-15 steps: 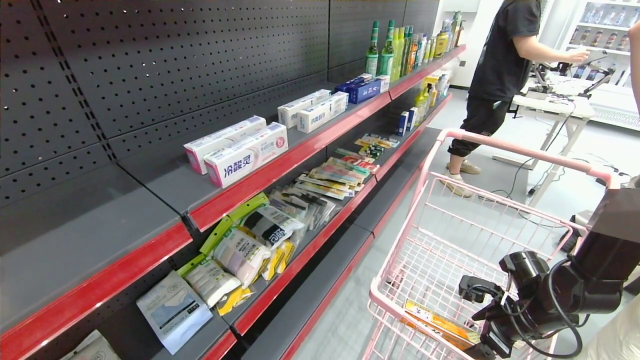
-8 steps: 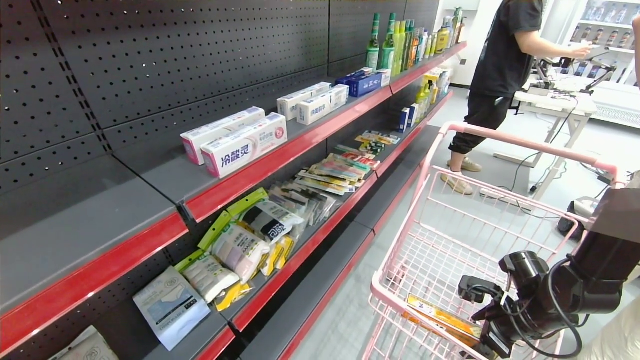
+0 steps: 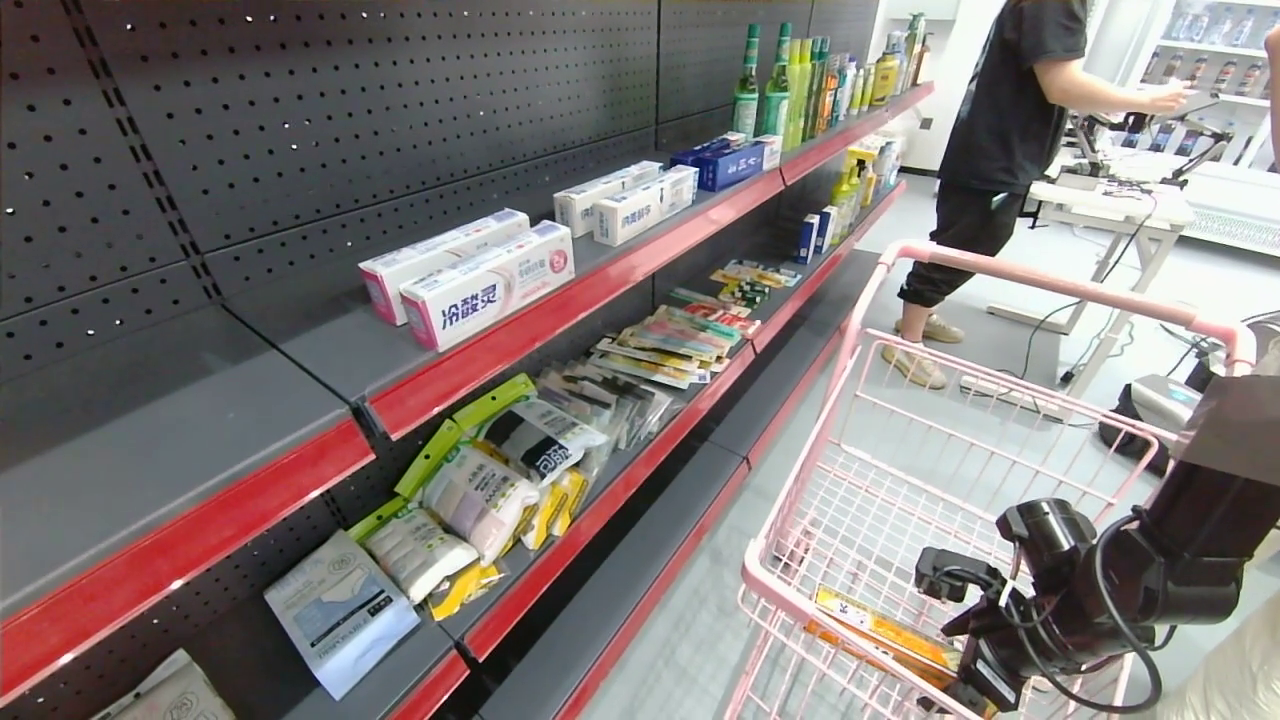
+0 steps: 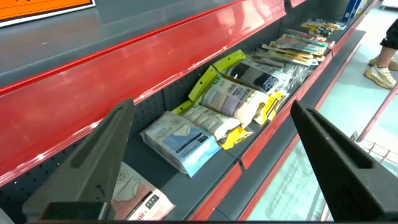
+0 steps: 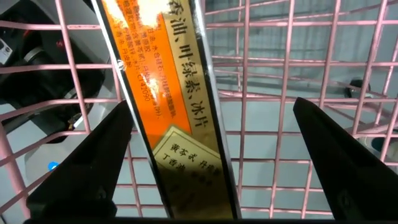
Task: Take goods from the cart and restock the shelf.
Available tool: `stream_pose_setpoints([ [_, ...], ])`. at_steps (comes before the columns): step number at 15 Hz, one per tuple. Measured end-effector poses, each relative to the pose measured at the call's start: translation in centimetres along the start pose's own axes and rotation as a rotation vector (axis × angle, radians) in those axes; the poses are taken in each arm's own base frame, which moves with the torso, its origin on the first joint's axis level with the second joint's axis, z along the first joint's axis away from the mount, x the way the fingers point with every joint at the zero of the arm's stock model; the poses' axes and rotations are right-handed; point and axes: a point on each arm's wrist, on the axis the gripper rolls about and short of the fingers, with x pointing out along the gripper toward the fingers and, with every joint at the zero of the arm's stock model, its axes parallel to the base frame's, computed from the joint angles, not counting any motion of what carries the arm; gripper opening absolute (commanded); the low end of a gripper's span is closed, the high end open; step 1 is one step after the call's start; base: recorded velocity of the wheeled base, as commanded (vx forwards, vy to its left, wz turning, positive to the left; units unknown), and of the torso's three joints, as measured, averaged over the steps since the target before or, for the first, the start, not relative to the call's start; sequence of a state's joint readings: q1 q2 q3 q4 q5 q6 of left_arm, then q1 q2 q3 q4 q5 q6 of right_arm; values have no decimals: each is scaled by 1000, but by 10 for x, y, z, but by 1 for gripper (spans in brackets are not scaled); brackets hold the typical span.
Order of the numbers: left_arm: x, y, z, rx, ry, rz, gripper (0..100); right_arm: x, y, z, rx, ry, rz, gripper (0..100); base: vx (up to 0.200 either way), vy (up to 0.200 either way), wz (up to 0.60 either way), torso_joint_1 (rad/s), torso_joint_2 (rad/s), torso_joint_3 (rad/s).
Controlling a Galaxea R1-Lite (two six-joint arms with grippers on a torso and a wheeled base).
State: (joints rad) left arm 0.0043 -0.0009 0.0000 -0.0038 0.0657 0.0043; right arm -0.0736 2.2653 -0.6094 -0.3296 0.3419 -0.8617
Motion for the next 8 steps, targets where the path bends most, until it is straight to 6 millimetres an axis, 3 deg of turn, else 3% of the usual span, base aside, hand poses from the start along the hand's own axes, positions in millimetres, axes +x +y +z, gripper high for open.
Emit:
stream_pose_setpoints([
  [1,0,0,0,0,0,0,100,0,0,0,-1,0,1,100,0,0,0,0,0,0],
  [2,0,0,0,0,0,0,100,0,0,0,-1,0,1,0,0,0,0,0,0,0],
  [8,0,0,0,0,0,0,100,2,-3,1,23,-36,-21,0,0,0,0,0,0,0],
])
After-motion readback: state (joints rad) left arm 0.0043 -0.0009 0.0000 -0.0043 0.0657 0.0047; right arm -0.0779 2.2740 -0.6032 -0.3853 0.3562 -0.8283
